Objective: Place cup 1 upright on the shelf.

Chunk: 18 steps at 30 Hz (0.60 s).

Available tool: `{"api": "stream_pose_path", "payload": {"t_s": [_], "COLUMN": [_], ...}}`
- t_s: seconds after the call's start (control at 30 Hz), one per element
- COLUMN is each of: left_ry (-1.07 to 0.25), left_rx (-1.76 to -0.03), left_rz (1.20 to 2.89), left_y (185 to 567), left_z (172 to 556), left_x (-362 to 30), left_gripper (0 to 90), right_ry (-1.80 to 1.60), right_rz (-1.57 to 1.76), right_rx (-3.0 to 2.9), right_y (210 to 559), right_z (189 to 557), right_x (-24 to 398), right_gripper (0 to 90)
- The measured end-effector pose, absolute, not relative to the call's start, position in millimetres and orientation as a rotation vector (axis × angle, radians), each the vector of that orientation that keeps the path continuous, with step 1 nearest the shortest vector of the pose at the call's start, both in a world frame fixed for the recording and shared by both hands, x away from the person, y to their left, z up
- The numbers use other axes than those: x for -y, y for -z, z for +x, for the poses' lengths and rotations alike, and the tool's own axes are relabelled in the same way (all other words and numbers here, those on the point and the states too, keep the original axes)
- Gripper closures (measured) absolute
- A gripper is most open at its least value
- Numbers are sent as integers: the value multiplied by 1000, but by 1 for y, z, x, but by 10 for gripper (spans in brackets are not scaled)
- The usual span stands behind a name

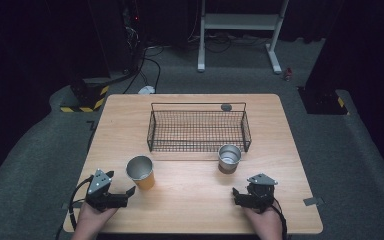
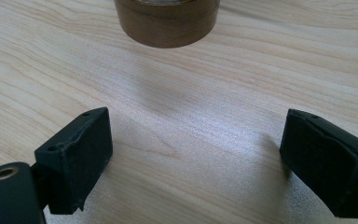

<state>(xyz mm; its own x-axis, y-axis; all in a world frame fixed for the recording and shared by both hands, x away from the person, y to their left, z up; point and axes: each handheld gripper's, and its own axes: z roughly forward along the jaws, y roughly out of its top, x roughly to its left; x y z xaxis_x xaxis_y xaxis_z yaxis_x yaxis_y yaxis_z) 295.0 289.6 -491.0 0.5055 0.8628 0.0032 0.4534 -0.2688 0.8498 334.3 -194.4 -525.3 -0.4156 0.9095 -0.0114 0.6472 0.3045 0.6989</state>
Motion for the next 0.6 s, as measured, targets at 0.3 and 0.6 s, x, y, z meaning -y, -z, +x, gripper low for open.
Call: {"api": "stream_pose_path", "payload": {"t_s": [0.3,0.6], "left_ry": [-604,-602], "left_rx": [-1068,-1053], "left_rz": [1870,1867], "left_y": [486,485], "left_z": [293,294], "left_x": [-280,-274], "left_gripper": [5,5], "right_ry": [-875,-875], "right_rz": [1394,1395], "right_rx": [-2169,-2169], "right_y": [525,525], "right_z": [334,334], "right_x": [194,194], "right_gripper": [92,92]}}
